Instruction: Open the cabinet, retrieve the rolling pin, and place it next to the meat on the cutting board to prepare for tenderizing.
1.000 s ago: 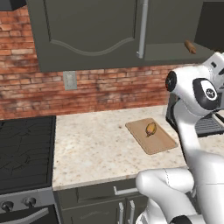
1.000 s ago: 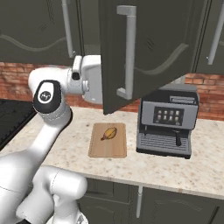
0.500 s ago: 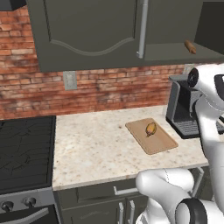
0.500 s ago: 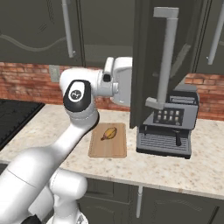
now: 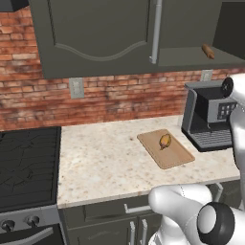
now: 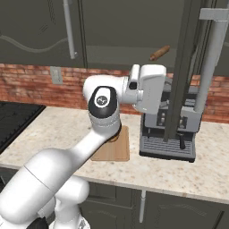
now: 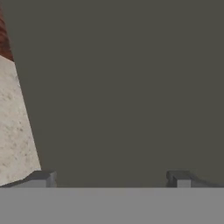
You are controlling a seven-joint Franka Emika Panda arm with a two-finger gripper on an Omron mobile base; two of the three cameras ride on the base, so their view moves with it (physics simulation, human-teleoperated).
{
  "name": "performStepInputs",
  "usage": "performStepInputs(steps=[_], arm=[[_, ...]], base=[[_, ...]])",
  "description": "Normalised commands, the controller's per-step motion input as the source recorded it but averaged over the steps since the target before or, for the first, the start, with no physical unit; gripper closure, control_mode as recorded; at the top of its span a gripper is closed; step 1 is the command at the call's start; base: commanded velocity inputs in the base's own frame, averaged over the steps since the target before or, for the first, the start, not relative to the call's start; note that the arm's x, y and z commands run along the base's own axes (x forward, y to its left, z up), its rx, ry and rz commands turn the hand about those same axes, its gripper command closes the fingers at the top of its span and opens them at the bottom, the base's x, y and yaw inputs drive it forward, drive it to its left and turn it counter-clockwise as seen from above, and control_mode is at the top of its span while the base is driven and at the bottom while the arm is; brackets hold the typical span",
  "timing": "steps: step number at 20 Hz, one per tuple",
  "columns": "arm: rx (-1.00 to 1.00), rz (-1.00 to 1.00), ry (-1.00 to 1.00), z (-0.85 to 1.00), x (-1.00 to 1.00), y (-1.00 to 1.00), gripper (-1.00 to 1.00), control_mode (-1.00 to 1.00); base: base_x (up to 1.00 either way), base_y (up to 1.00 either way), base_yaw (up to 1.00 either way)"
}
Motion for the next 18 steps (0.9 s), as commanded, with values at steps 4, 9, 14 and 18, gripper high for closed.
performStepInputs(steps=[4, 9, 14, 18], arm=[[0.00, 0.00, 0.00, -0.02, -0.03, -0.11, -1.00, -1.00], [0.00, 0.00, -0.01, 0.02, -0.09, 0.26, -1.00, -1.00], [0.07, 0.00, -0.12, 0.15, -0.07, 0.33, -1.00, -1.00], [0.17, 0.00, -0.19, 0.24, 0.00, 0.26, -1.00, -1.00]], base=[[0.00, 0.00, 0.00], [0.00, 0.00, 0.00], [0.00, 0.00, 0.00], [0.00, 0.00, 0.00]])
